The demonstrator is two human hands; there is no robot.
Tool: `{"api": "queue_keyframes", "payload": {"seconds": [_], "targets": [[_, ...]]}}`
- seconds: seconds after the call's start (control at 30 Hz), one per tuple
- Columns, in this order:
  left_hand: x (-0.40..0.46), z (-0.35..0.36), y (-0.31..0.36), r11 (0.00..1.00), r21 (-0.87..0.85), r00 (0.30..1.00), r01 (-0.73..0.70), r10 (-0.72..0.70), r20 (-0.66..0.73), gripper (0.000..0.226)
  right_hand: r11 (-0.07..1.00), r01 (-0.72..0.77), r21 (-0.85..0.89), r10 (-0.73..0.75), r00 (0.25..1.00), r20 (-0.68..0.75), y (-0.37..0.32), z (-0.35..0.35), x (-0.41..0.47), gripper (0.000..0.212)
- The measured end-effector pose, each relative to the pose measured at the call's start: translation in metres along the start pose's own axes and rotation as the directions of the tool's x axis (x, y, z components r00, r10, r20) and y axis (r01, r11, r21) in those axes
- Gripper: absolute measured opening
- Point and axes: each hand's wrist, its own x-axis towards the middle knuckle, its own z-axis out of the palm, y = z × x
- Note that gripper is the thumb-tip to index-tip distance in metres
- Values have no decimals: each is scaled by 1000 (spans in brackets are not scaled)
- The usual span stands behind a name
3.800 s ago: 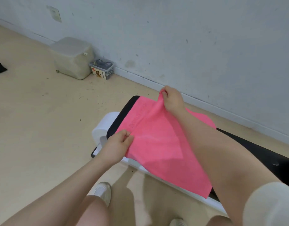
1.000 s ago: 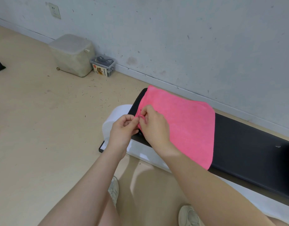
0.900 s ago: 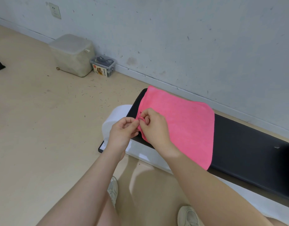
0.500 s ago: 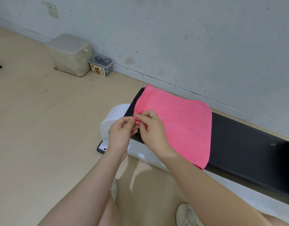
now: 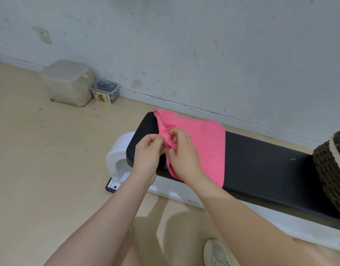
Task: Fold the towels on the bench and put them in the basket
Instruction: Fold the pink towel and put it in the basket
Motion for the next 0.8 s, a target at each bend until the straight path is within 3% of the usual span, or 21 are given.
{"api": "queue_keyframes", "payload": {"seconds": [0.13, 0.23, 0.43, 0.57, 0.63, 0.7, 0.8], "targets": [[-19, 28, 16, 997, -77, 1000, -13, 14, 5, 22, 991, -91, -101, 79, 990, -115, 18, -40, -17, 20], [-35, 49, 27, 990, -129, 998, -62, 63, 3, 24, 974, -173, -150, 139, 968, -210, 36, -78, -33, 22], [-47, 75, 61, 940, -311, 989, -144, 122, -89, 20, 950, -309, -44, 266, 874, -408, 66, -160, -60, 27], [-57, 79, 74, 942, -291, 984, -167, 139, -116, 16, 932, -363, -7, 310, 806, -504, 71, -205, -72, 25], [-66, 79, 75, 958, -212, 976, -191, 161, -149, 20, 899, -421, 117, 417, 745, -520, 72, -219, -75, 21], [-75, 79, 75, 972, -72, 962, -222, 207, -176, 20, 789, -419, 449, 601, 676, -426, 68, -226, -76, 13], [-88, 80, 76, 950, 163, 946, -267, 291, -144, 20, 369, -274, 888, 749, 654, -110, 55, -234, -78, 23]]}}
